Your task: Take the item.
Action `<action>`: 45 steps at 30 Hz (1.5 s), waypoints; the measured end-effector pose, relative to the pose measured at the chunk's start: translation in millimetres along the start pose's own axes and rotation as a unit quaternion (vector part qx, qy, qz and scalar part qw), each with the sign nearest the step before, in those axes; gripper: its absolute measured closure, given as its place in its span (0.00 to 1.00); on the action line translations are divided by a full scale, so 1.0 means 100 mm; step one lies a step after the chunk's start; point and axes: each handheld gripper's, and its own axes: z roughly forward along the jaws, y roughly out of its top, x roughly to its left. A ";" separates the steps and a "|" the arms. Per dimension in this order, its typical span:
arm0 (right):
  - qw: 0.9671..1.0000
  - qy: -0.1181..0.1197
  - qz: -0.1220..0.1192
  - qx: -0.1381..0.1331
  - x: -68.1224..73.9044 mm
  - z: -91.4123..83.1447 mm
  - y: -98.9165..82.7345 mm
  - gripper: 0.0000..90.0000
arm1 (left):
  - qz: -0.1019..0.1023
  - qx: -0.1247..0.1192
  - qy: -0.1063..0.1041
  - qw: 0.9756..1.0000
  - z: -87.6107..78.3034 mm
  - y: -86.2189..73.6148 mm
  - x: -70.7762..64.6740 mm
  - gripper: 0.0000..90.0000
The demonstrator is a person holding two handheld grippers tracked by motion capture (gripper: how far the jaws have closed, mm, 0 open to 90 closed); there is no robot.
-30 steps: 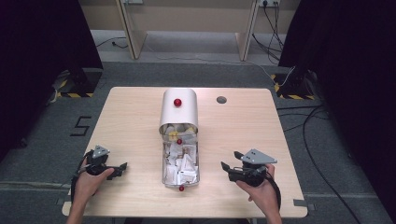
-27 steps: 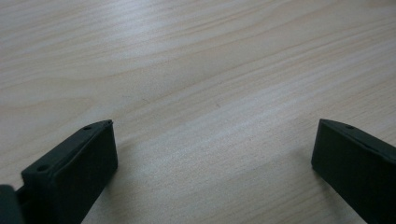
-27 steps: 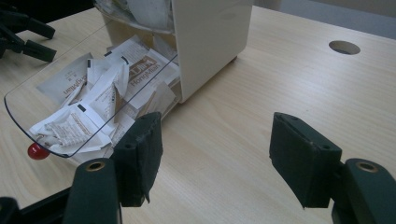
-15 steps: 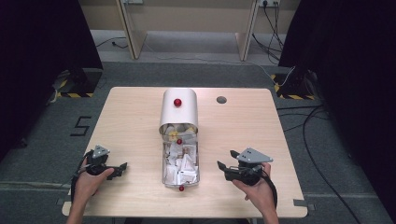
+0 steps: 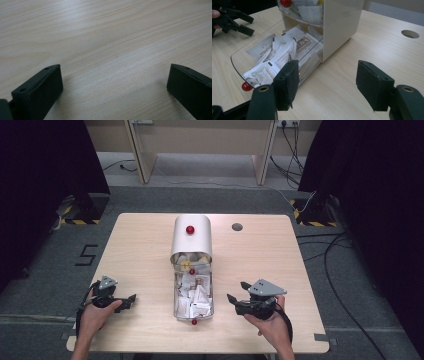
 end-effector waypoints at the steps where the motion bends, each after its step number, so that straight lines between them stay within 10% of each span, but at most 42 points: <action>1: 1.000 0.001 -0.002 0.000 0.01 0.01 0.00 0.40 | 0.000 0.000 0.000 1.000 0.00 0.00 0.00 0.00; 45: 0.996 0.070 -0.047 -0.002 0.41 0.49 0.18 0.49 | 0.000 0.000 0.000 1.000 0.00 0.00 0.00 0.00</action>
